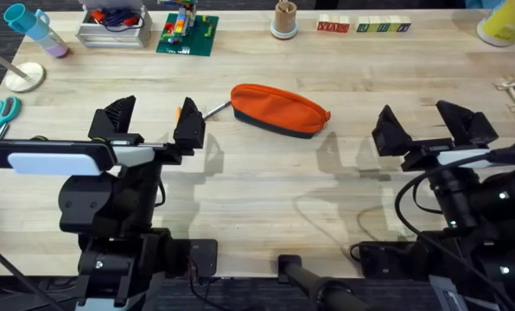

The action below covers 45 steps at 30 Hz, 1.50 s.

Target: Unzip the bag, pick up the pens from the table one at a time and place them inside, then zip the bag closed.

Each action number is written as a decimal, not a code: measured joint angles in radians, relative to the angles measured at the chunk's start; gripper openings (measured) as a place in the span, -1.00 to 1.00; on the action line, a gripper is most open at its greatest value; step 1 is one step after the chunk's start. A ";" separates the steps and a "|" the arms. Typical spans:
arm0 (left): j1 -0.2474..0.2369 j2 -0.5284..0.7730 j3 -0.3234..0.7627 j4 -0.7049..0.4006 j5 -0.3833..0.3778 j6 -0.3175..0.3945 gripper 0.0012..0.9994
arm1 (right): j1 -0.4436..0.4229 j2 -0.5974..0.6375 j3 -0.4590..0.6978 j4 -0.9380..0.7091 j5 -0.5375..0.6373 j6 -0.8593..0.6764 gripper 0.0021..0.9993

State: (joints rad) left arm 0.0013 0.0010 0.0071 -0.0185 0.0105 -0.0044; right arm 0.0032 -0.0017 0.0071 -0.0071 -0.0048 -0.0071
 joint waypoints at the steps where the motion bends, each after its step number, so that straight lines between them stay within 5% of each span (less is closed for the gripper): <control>1: 0.000 0.000 0.000 0.000 0.000 0.000 0.99 | 0.000 0.000 0.000 0.000 0.000 0.000 0.99; 14: 0.000 0.000 0.000 0.004 0.000 0.002 0.99 | 0.000 0.000 0.000 0.009 0.000 0.000 1.00; 28: 0.000 0.000 0.015 0.007 0.000 0.004 0.99 | 0.000 0.001 0.000 0.191 0.000 0.000 1.00; 37: 0.001 0.067 0.165 -0.007 0.000 0.004 0.99 | 0.000 0.002 0.059 0.186 0.000 0.000 0.99; 45: 0.001 0.357 0.436 -0.137 0.000 0.005 0.99 | 0.000 0.079 0.223 0.104 0.000 0.000 1.00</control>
State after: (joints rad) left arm 0.0025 0.3582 0.4428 -0.1558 0.0101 0.0002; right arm 0.0032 0.0774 0.2302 0.0966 -0.0048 -0.0071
